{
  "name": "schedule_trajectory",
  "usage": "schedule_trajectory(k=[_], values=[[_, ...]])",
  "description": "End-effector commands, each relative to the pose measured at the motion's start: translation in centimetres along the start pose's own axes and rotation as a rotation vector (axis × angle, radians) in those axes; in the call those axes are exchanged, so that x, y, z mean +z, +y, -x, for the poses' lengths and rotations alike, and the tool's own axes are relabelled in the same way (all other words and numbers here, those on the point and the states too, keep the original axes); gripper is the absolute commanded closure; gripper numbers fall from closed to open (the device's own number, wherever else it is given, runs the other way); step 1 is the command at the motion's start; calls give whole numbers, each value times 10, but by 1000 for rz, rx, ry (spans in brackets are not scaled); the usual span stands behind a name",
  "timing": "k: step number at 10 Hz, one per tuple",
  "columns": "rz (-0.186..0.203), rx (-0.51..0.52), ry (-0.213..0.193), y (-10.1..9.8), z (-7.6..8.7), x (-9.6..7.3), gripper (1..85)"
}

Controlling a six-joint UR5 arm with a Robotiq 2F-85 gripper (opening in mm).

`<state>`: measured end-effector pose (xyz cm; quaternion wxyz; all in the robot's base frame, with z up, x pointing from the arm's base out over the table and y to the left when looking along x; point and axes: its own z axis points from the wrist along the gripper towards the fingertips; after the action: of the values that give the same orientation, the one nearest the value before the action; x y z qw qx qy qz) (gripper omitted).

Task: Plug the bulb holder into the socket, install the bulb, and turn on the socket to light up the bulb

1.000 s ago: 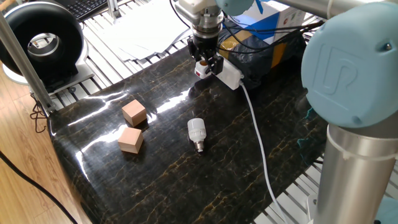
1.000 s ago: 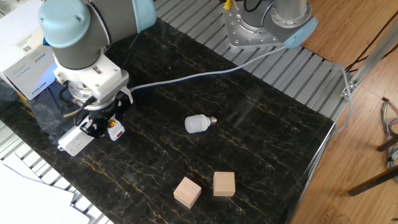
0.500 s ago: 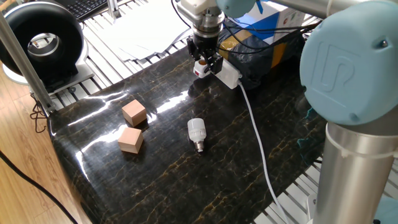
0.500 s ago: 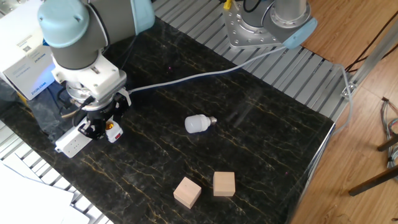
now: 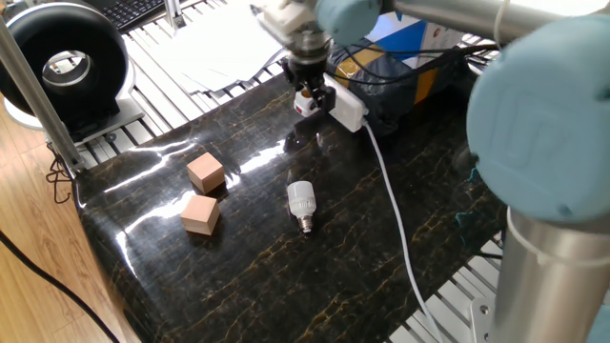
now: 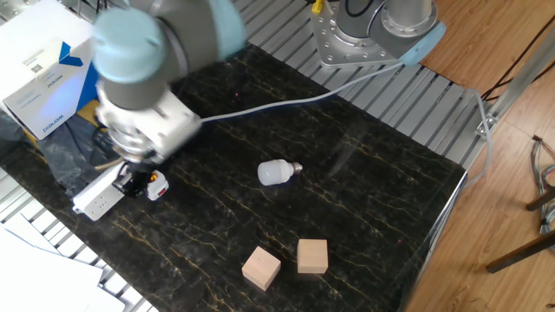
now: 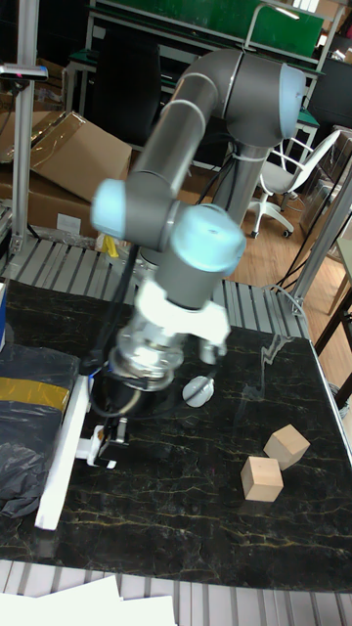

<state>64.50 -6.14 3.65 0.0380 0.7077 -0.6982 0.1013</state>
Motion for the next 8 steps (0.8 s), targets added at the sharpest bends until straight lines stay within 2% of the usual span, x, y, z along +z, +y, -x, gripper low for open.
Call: schedule_trajectory(k=[1, 3, 5, 8], values=[[19, -45, -47, -4, 14, 0, 283], [39, -85, -68, -4, 8, 0, 243], [55, -103, -67, -5, 0, -3, 240], [97, -111, -56, -2, 0, -15, 240]])
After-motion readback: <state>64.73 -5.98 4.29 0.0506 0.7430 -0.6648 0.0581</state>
